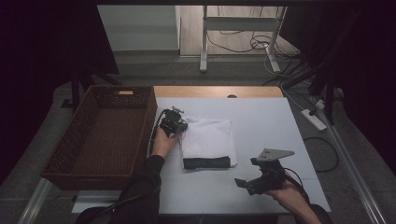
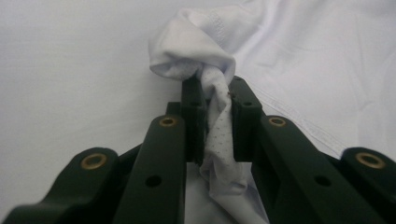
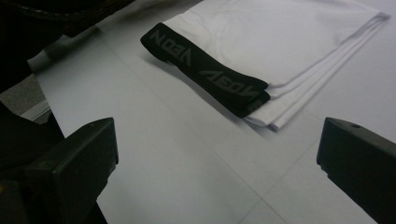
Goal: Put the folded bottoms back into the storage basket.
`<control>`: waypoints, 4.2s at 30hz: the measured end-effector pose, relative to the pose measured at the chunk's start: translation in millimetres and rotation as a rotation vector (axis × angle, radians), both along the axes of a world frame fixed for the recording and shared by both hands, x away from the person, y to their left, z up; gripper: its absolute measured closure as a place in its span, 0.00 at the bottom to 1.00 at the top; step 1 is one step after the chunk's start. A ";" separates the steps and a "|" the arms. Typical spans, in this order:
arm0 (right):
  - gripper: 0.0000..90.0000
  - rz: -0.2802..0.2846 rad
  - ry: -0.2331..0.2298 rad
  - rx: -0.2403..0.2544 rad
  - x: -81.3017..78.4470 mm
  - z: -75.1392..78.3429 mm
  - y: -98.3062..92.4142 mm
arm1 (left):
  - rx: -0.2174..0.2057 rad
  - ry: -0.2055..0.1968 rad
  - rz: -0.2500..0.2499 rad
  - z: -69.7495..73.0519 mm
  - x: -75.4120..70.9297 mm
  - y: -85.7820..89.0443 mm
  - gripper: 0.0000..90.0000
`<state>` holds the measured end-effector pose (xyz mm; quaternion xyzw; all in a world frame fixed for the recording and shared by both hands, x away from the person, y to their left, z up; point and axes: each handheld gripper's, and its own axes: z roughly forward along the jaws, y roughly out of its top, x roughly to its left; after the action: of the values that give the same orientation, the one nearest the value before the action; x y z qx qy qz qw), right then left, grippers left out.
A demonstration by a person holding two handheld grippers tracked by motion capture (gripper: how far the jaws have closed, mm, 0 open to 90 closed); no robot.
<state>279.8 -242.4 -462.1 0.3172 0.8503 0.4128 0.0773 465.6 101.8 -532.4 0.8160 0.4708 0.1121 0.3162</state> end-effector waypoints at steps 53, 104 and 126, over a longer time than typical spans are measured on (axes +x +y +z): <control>0.06 0.281 0.058 -0.203 68.5 -46.4 108.6 | -0.054 -0.091 0.040 -10.9 -11.6 2.4 0.88; 0.87 0.393 0.016 -0.410 109.9 -46.6 123.7 | -0.104 -0.068 0.056 -11.7 -9.9 6.1 0.88; 0.88 0.406 0.065 -0.292 108.9 -32.2 121.0 | -0.023 -0.085 0.024 16.8 -3.3 -0.9 0.89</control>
<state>388.6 -121.4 -494.3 0.1386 0.9493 0.2819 0.0104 462.3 100.8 -515.7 0.8011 0.4679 0.1447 0.3440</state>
